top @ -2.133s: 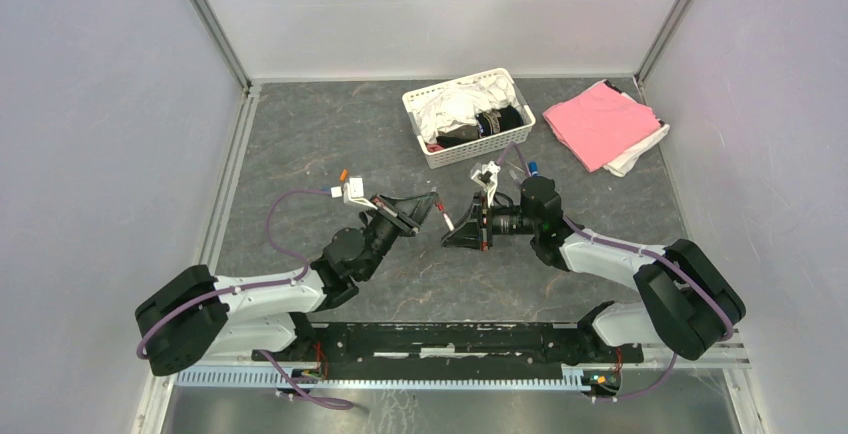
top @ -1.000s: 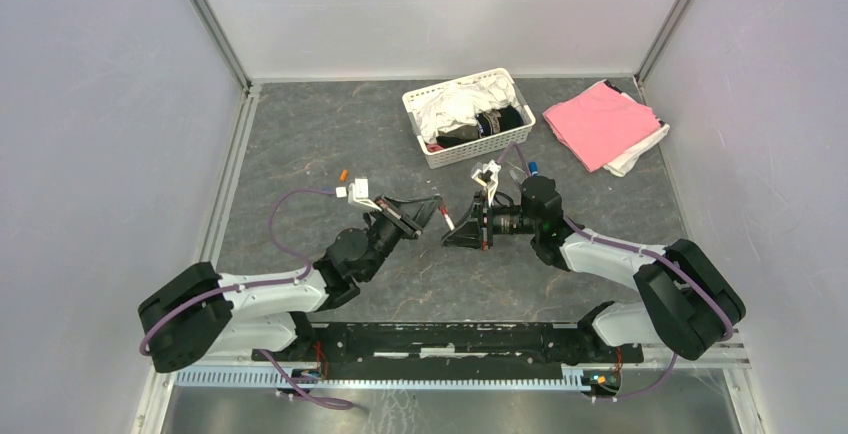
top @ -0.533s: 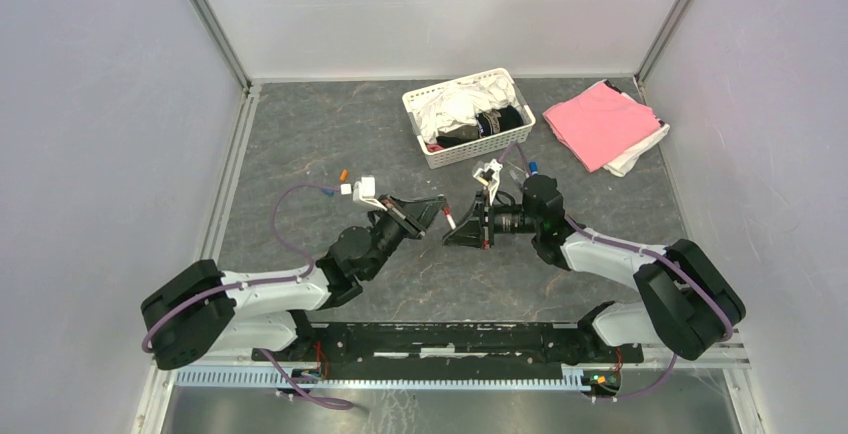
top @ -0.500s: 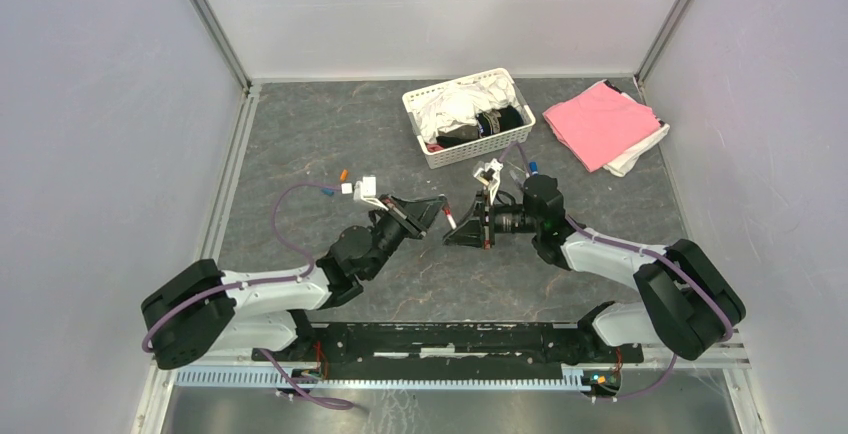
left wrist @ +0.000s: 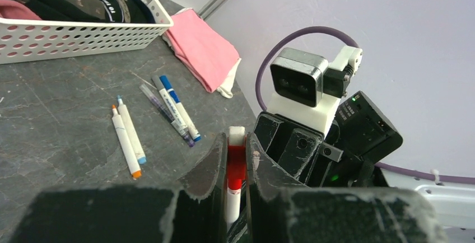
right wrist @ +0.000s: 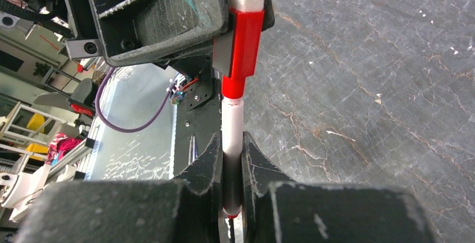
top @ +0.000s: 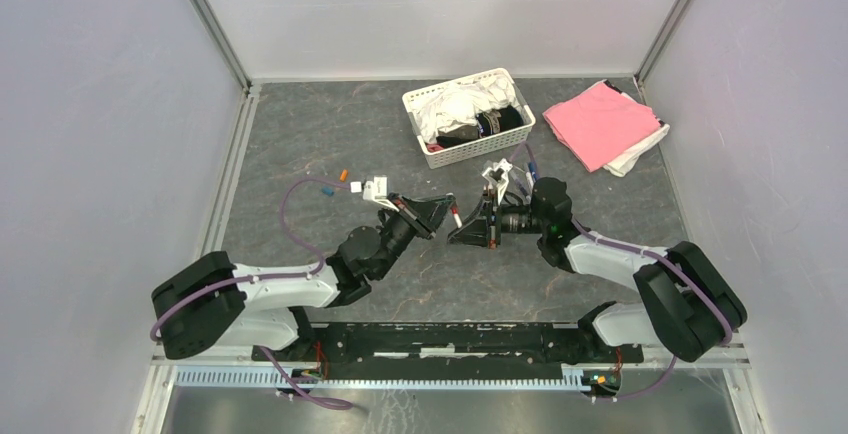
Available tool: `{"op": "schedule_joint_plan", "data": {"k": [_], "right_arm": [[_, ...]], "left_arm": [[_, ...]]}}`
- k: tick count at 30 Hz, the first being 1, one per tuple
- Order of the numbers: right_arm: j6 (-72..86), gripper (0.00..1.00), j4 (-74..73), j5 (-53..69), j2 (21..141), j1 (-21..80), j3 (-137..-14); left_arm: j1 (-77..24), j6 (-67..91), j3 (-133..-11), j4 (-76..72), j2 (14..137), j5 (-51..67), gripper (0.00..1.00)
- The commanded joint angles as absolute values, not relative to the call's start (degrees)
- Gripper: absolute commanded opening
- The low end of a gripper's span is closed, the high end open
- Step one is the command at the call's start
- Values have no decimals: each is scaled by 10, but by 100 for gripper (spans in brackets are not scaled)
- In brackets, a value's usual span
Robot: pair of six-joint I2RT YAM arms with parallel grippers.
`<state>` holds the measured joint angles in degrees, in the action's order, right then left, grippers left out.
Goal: Insert the pens into the pen caps
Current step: Insert the pen cap onto the pen.
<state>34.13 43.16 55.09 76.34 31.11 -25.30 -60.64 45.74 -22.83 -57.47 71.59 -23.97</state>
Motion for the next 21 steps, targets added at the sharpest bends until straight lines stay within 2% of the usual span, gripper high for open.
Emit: {"op": "schedule_joint_plan", "data": {"k": [1,3,4,6,17,21], "right_arm": [[342,0,540,561,740,317,-255],[335,0,541,565,738,317,-254],[331,0,541,566,738,317,-254],[327,0,541,567,739,317,-253],[318,0,530,570,740,318,-256],[316,0,530,574,739,317,-256]], "left_arm": [[-634,468,-217,-603,720,-202,2],[-635,465,-216,-603,715,-201,3],[-634,464,-216,-602,714,-201,7],[-634,462,-217,-597,709,-202,23],[-634,445,-226,-531,659,-227,51],[-634,429,-228,-491,627,-236,67]]}}
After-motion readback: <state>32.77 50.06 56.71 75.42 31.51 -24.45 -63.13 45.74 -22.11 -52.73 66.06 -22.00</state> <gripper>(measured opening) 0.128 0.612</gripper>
